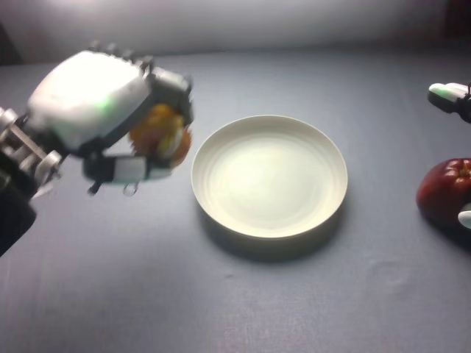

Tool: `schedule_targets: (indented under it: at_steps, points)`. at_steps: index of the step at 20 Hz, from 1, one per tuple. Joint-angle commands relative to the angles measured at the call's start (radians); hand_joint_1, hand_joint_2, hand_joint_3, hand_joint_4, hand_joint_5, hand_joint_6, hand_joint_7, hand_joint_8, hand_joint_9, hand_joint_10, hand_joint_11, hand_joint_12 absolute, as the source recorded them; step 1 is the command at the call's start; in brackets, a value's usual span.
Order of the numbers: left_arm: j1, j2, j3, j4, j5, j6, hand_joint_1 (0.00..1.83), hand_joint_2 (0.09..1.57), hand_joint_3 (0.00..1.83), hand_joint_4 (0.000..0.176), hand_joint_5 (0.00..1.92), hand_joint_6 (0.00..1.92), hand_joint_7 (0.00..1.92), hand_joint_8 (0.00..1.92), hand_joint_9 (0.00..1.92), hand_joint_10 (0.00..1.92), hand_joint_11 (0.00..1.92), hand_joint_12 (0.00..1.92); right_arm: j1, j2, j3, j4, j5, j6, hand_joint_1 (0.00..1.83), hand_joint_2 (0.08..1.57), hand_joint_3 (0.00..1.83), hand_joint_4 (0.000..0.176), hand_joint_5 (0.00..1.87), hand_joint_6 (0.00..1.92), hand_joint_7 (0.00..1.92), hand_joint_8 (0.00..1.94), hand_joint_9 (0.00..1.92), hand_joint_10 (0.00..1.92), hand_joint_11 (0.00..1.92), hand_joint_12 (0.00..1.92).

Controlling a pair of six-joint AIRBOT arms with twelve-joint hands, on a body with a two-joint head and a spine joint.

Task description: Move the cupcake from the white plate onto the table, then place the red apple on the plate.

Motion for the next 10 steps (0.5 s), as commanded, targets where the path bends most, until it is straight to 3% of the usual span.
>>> schedule_targets:
  at_steps: [1, 3, 5, 6, 8, 9, 10]
  points:
    - [0.000, 0.013, -0.010, 0.005, -0.161, 0.002, 1.37, 1.13, 0.00, 0.000, 0.93, 0.98, 0.92, 1.08, 0.87, 1.24, 0.72, 1.07, 0.004, 0.002, -0.001, 0.023, 0.120, 0.005, 0.82, 1.09, 0.01, 0.176, 0.00, 0.00, 0.06, 0.00, 0.14, 0.00, 0.03, 0.54]
    - [0.073, 0.055, -0.052, -0.032, -0.189, 0.032, 1.38, 1.11, 0.00, 0.000, 0.96, 0.96, 0.95, 1.00, 0.92, 1.20, 0.75, 1.08, -0.001, 0.001, -0.001, 0.026, 0.120, 0.007, 0.84, 1.09, 0.01, 0.176, 0.00, 0.00, 0.07, 0.00, 0.14, 0.00, 0.03, 0.54]
    - [0.110, 0.074, -0.077, -0.059, -0.194, 0.069, 1.38, 1.12, 0.00, 0.000, 1.00, 0.81, 0.90, 1.13, 0.90, 1.24, 0.75, 1.28, -0.002, 0.001, -0.001, 0.027, 0.120, 0.008, 0.84, 1.10, 0.01, 0.176, 0.00, 0.00, 0.07, 0.00, 0.15, 0.00, 0.03, 0.53]
    - [0.122, 0.082, -0.086, -0.072, -0.194, 0.084, 1.38, 1.11, 0.00, 0.000, 1.00, 0.81, 0.92, 1.08, 0.92, 1.23, 0.78, 1.31, -0.003, 0.000, -0.001, 0.027, 0.120, 0.008, 0.84, 1.09, 0.00, 0.176, 0.00, 0.00, 0.07, 0.00, 0.15, 0.00, 0.03, 0.53]
    - [0.184, 0.090, -0.100, -0.120, -0.196, 0.092, 1.39, 1.08, 0.00, 0.000, 1.04, 0.77, 1.00, 0.90, 0.99, 1.14, 0.86, 1.15, -0.006, 0.000, -0.003, 0.029, 0.120, 0.011, 0.86, 1.10, 0.00, 0.173, 0.00, 0.00, 0.04, 0.00, 0.13, 0.00, 0.01, 0.52]
    - [0.215, 0.085, -0.101, -0.153, -0.197, 0.092, 1.39, 1.08, 0.00, 0.000, 1.05, 0.72, 0.99, 0.92, 0.99, 1.16, 0.87, 1.14, -0.008, 0.000, -0.003, 0.029, 0.120, 0.013, 0.86, 1.10, 0.00, 0.169, 0.00, 0.00, 0.04, 0.00, 0.13, 0.00, 0.01, 0.52]
    - [0.239, 0.079, -0.099, -0.182, -0.194, 0.093, 1.38, 1.07, 0.00, 0.000, 1.05, 0.71, 1.04, 0.83, 1.05, 1.11, 0.89, 1.15, -0.008, 0.000, -0.003, 0.029, 0.120, 0.015, 0.85, 1.10, 0.00, 0.172, 0.00, 0.00, 0.05, 0.01, 0.13, 0.00, 0.01, 0.52]
